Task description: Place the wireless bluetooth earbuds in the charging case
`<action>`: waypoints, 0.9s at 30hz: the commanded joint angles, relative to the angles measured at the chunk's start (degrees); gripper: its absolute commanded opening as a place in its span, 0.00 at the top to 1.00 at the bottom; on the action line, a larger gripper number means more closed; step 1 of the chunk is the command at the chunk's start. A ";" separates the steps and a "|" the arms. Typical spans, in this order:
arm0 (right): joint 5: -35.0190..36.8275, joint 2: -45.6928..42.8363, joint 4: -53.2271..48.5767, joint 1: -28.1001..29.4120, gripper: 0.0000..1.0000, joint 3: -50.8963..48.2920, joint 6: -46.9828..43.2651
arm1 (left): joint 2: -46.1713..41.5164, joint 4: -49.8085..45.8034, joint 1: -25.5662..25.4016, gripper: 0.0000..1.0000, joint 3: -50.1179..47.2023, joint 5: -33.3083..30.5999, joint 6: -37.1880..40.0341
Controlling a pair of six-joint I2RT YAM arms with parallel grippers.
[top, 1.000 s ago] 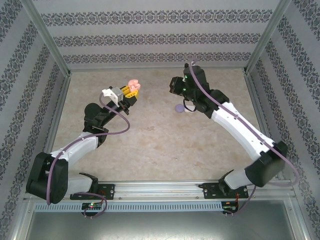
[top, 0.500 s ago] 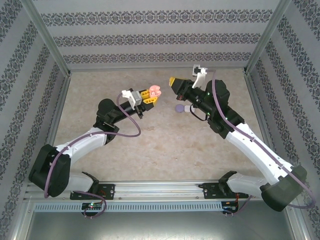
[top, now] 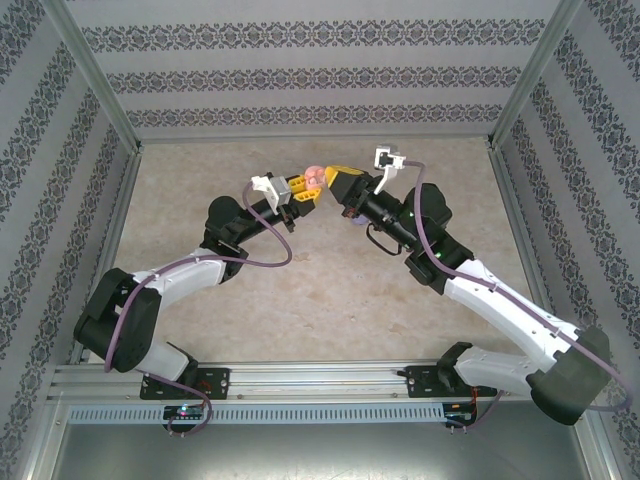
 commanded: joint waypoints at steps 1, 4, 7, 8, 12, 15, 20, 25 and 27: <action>2.08 1.13 4.45 0.51 0.90 -0.75 -0.09 | 0.06 4.71 -0.76 1.00 2.05 0.15 -1.20; 2.29 1.91 4.53 0.51 0.91 -0.61 -0.33 | -0.13 4.80 -0.84 1.00 2.20 0.27 -1.25; 2.85 2.42 4.41 0.40 0.91 -0.67 -0.40 | -0.34 4.72 -0.93 1.00 2.25 0.45 -1.21; 2.93 2.61 4.45 0.39 0.91 -0.67 -0.33 | -0.36 4.63 -1.01 1.00 2.29 0.44 -1.20; 3.29 3.25 4.53 0.35 0.91 -0.59 -0.34 | -0.67 4.38 -1.17 1.00 2.42 0.73 -1.04; 3.55 3.68 4.41 0.19 0.92 -0.59 -0.34 | -1.05 4.28 -1.28 1.00 2.36 0.71 -0.85; 3.87 4.22 4.37 -0.47 0.92 -0.76 0.03 | -1.76 4.01 -1.54 1.00 2.34 0.91 -0.68; 3.98 3.97 4.47 -0.93 0.92 -1.45 0.36 | -2.28 3.41 -1.89 1.00 2.53 0.76 0.01; 4.02 3.70 4.49 -1.02 0.92 -1.72 0.54 | -2.25 3.35 -1.84 1.00 2.61 0.60 0.18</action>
